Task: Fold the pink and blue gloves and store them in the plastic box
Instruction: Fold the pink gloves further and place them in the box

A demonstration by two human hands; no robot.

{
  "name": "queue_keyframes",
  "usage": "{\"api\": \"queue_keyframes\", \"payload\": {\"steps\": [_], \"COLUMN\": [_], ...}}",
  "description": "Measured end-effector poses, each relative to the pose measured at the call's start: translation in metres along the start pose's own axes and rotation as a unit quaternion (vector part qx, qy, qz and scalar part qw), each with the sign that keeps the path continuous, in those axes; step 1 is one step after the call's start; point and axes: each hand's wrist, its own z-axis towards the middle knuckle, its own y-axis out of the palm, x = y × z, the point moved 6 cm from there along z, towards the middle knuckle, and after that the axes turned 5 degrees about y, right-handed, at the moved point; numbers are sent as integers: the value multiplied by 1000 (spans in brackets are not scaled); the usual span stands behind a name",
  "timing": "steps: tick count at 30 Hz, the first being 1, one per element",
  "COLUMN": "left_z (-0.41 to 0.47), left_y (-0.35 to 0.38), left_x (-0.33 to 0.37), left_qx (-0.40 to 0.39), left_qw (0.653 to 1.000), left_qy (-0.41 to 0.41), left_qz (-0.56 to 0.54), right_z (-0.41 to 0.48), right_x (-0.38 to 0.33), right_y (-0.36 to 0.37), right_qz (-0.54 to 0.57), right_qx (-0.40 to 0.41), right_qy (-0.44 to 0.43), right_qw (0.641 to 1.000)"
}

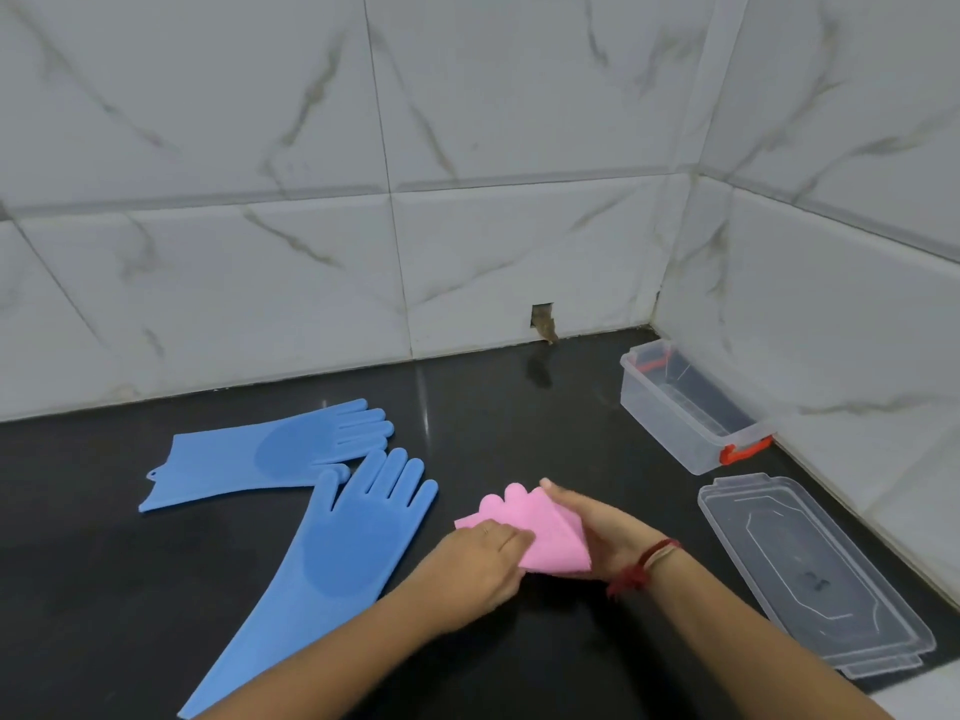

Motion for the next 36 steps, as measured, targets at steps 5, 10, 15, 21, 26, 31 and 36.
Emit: {"api": "queue_keyframes", "payload": {"steps": [5,10,15,21,26,31,36], "left_z": [-25,-42,-38,-6,32,53,85], "left_y": [10,6,17,12,6,25,22], "left_x": [-11,-43,-43,-32,-31,-19,-8], "left_qx": [29,92,145,-8,-12,-26,-35], "left_qw": [988,931,676,457,484,514,412], "left_qy": [-48,-209,-378,-260,-238,-320,-277], "left_qz": [-145,-286,-616,-850,-842,-796,-868], "right_z": [4,0,-22,-47,-53,-63,-76], "right_x": [-2,-10,-38,-68,-69,-76,-96], "right_y": [-8,-4,10,13,-13,-42,-59], "right_qz": [-90,-100,-128,-146,-111,-100,-92], "right_qx": [68,69,31,-27,-13,22,16], "right_qy": [-85,-113,-172,-190,-183,-199,-218], "right_qw": [990,986,976,971,977,975,971]}}
